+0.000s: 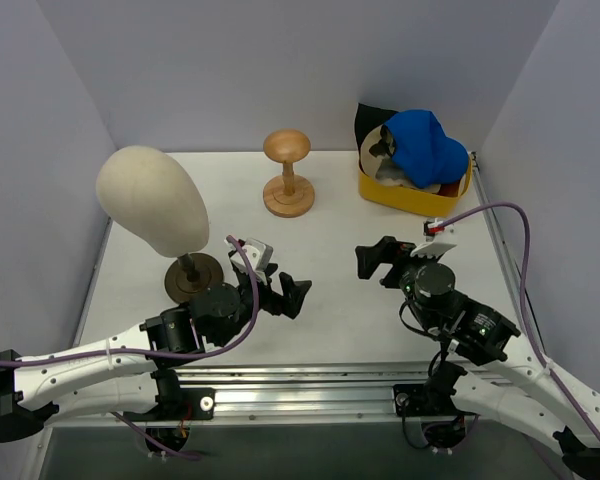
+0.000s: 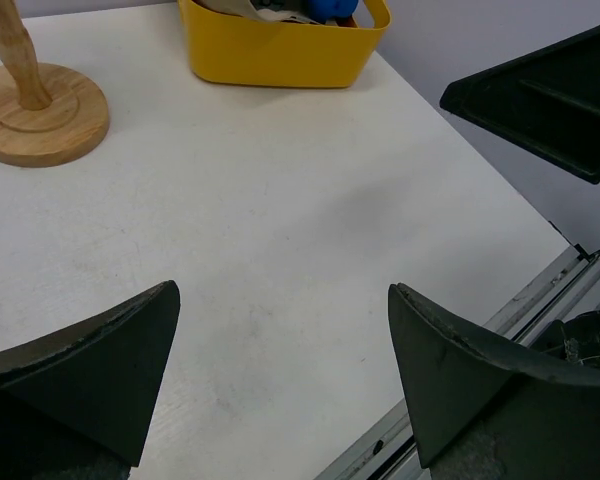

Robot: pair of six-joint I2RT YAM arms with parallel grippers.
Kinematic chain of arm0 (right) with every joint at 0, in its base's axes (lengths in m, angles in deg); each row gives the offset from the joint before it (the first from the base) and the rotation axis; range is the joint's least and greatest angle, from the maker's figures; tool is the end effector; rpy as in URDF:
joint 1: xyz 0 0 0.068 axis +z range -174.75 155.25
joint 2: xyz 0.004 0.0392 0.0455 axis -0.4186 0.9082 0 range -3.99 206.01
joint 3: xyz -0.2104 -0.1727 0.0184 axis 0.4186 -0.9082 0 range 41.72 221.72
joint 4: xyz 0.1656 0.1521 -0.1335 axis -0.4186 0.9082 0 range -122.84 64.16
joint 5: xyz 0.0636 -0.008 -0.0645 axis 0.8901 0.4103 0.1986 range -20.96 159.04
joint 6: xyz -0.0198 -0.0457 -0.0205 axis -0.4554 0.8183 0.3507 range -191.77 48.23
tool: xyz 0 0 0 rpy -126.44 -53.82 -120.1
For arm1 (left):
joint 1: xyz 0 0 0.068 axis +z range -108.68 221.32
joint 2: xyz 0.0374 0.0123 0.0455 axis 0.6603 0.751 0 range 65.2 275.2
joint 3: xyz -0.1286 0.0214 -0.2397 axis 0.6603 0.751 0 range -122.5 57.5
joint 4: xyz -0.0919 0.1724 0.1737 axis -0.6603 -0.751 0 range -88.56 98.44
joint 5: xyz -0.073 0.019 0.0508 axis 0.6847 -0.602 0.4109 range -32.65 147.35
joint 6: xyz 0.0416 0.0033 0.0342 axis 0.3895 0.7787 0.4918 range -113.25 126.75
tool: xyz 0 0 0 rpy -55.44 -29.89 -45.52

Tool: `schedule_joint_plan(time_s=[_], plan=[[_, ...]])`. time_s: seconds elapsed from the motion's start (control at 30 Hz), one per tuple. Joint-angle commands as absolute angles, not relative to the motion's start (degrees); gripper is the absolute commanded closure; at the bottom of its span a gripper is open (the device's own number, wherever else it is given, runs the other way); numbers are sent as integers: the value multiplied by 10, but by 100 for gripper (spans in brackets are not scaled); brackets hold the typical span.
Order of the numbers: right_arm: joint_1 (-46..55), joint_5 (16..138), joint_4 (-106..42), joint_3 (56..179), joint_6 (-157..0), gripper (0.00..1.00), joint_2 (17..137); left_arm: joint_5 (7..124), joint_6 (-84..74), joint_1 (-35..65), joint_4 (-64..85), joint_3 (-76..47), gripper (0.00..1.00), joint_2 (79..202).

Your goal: Stack the hats

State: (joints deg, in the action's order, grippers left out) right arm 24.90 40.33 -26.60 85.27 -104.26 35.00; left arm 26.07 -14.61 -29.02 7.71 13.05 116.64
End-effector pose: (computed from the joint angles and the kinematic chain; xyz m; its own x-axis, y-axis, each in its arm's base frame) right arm 0.1162 0.1106 0.3559 -0.2080 0.4827 -0.8507 -0.2913 0.7997 0.5250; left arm 0.0877 -0.1909 0.3357 -0.2722 -0.1635 -0.9482 0.5718 0.7651 -0.2961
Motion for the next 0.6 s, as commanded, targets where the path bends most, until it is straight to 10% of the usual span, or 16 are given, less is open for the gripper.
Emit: schedule_joint_plan(time_s=[0.0, 0.33, 0.57], plan=[[253, 400, -304, 858, -1037, 0, 345, 254, -134, -288, 107, 136, 6, 1166], [251, 213, -420, 957, -935, 0, 476, 233, -106, -288, 130, 151, 6, 1157], [161, 313, -547, 1127, -787, 1, 725, 199, -81, -288, 156, 173, 6, 1142]])
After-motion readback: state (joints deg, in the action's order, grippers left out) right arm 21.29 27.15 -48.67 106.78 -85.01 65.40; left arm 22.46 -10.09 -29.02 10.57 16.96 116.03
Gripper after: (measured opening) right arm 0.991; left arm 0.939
